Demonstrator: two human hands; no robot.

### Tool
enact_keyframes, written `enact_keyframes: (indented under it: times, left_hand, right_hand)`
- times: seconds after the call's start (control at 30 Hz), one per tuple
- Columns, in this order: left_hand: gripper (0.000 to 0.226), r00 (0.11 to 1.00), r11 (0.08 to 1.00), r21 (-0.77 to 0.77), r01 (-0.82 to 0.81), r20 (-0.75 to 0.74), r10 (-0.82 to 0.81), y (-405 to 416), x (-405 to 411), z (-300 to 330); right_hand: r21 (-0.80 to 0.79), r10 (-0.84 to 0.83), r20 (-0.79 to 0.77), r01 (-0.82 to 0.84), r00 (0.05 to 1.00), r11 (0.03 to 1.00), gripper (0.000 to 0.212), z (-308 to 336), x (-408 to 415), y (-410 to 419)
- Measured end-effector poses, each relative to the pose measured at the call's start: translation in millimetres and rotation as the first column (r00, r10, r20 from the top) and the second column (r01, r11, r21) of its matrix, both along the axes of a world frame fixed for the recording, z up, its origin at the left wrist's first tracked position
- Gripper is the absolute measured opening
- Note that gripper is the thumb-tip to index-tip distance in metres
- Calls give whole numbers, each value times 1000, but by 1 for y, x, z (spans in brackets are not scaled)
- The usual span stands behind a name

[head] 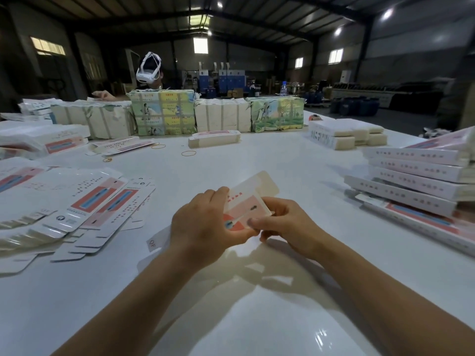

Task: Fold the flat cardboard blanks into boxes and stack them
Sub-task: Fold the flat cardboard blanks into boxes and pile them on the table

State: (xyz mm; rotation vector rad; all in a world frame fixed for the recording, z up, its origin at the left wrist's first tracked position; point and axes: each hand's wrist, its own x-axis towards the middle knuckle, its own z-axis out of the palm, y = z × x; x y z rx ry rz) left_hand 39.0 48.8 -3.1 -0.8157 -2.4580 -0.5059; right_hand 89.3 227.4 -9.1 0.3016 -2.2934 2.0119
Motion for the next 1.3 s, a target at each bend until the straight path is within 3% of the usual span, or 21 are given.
enact_keyframes:
  times: [0.1, 0.23, 0.3, 0.43, 0.5, 0.63, 0.8, 1.0, 1.2, 1.3]
  left_hand:
    - [75, 999, 999, -47, -2, 37, 4, -8, 1, 5]
    - [56, 1000, 993, -118, 1, 24, 2, -9, -1, 9]
    - [59, 998, 992, -121, 24, 57, -17, -8, -1, 9]
    - [75, 951, 988, -120, 100, 303, -60, -12, -6, 1]
    - [71, 934, 993, -38, 111, 346, -91, -14, -9, -1]
    - [65, 944, 991, 108, 84, 310, -114, -14, -9, 0]
    - [65, 948, 985, 162, 66, 299, -113, -12, -8, -1]
    - [83, 952, 982, 175, 66, 283, -115, -7, -4, -3]
    - [77, 965, 981, 169, 94, 225, -131, -9, -4, -4]
    - [70, 974, 985, 151, 84, 198, -113, -11, -4, -5]
  right_hand:
    - [105, 32, 7, -32, 999, 994, 24, -3, 2, 1]
    - [156, -68, 17, 65, 998, 986, 17, -5, 1, 0]
    - [133, -97, 7, 95, 995, 986, 7, -4, 2, -2]
    - [90, -143, -1, 143, 990, 986, 12, -2, 3, 0]
    - [48, -203, -37, 205, 978, 978, 17, -1, 2, -3]
    - [-147, -452, -161, 431, 878, 890, 29, -1, 2, -10]
    - [-114, -590, -296, 586, 751, 803, 13, -7, 3, -19]
    - [12, -573, -384, 624, 724, 781, 28, -8, 4, -31]
    - [149, -486, -679, 752, 550, 642, 27, -1, 12, -33]
    - [171, -446, -711, 749, 544, 640, 29, -1, 12, -35]
